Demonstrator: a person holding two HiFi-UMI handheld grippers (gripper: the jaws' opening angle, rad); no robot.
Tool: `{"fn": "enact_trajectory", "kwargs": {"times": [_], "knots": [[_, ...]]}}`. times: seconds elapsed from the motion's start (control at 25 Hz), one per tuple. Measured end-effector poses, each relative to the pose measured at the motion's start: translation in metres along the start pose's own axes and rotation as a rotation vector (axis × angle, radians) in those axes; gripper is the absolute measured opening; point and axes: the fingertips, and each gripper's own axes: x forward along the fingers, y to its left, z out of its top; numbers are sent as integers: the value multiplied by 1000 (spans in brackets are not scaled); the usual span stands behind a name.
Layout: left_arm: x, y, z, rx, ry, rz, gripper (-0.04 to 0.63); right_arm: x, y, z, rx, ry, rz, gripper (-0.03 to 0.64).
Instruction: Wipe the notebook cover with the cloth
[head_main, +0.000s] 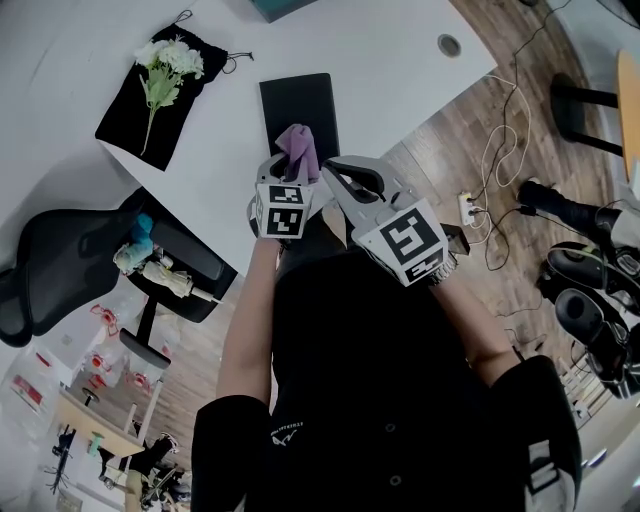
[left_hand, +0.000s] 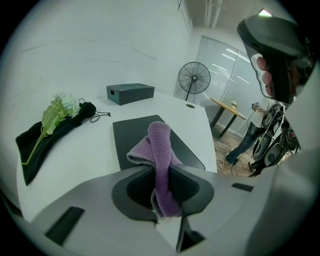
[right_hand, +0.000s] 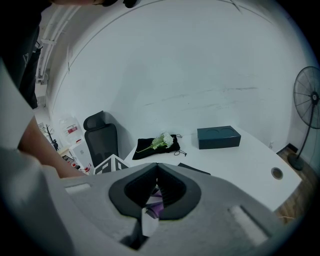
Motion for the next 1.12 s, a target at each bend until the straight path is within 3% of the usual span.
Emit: {"fn": "enact_trajectory", "kwargs": {"times": [1.12], "knots": [[-12,25,-13,-27,-9,41,71,6,8,-10,-8,28,-6,3]]}}
